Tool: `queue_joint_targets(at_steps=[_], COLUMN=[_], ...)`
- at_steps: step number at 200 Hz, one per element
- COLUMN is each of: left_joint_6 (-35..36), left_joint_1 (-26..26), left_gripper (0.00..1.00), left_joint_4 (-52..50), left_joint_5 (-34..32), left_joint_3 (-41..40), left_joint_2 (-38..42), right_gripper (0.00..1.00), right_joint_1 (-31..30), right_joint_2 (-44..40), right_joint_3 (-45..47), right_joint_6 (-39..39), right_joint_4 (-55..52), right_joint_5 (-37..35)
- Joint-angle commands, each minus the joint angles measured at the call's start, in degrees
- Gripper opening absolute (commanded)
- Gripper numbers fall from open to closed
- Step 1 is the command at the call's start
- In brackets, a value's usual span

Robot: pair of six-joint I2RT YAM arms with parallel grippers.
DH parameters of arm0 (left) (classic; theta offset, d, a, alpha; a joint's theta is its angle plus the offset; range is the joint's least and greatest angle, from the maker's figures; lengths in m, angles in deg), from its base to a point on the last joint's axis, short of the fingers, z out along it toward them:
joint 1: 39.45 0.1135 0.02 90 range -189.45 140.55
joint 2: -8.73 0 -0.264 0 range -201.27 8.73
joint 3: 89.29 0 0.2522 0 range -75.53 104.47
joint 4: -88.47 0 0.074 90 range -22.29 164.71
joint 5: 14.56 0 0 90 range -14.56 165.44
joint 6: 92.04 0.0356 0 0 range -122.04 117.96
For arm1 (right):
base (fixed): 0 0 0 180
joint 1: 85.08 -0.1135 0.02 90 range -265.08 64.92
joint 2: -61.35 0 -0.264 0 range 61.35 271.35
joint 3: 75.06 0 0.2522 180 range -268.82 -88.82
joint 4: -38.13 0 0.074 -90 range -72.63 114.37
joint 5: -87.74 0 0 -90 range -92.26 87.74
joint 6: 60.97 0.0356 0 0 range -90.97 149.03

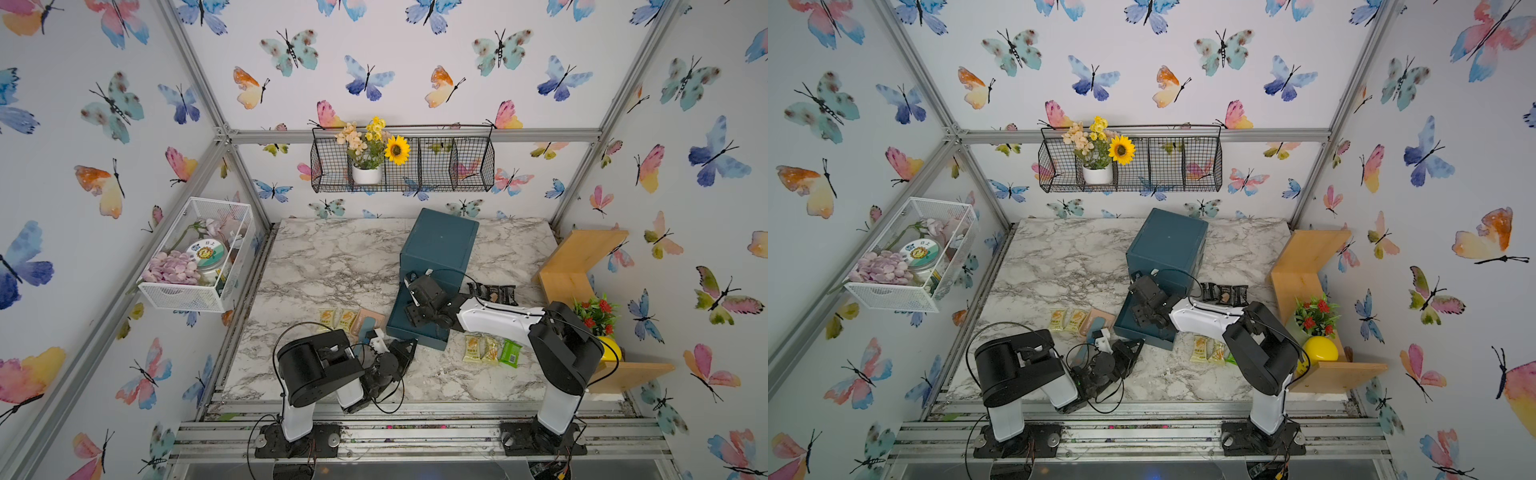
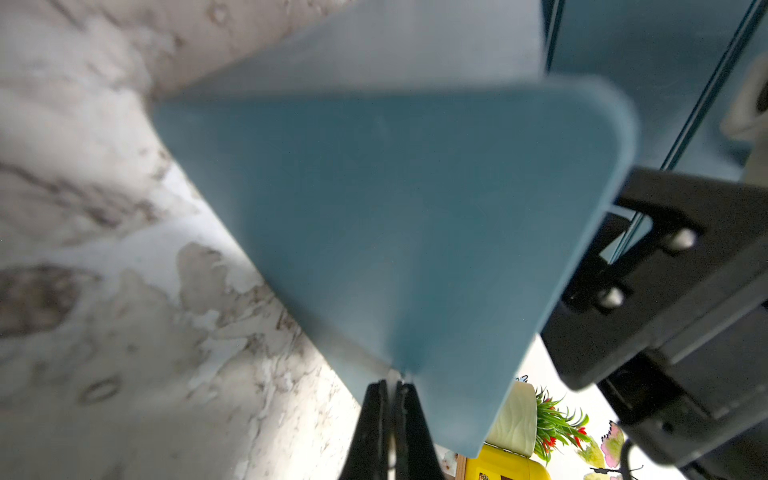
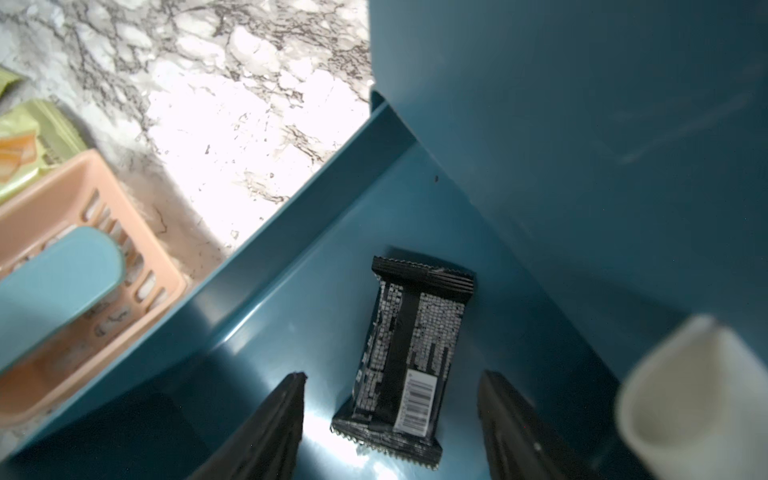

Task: Take the cookies out of the drawer
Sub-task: Pick up the cookie from the drawer.

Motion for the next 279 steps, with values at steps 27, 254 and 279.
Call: queue_joint_targets(at_steps=[27, 254, 279], left_joint_6=[0.78, 0.59, 0.74], left_joint_1=[0.23, 0.25, 0.25], left_gripper=[0.0, 0.0, 0.0], left_joint_4=[-0.31, -0.11, -0.65], left_joint_5=[-1.36, -1.59, -1.83], left_joint_3=[0.16, 0.3, 0.27], left_joint_2=[0.38, -0.03, 0.53], right_gripper=[0.7, 0.4, 0.39], right_joint_1=[-0.12, -0.12, -0.19], right_joint_2=[3.23, 0.4, -2.4], right_joint_3=[0.43, -0.58, -0.54], right_joint_6=[5.59, 5.03, 3.86], right_joint_4=[1.72, -0.24, -1.33], right_joint_5=[-4.52, -1.04, -0.03])
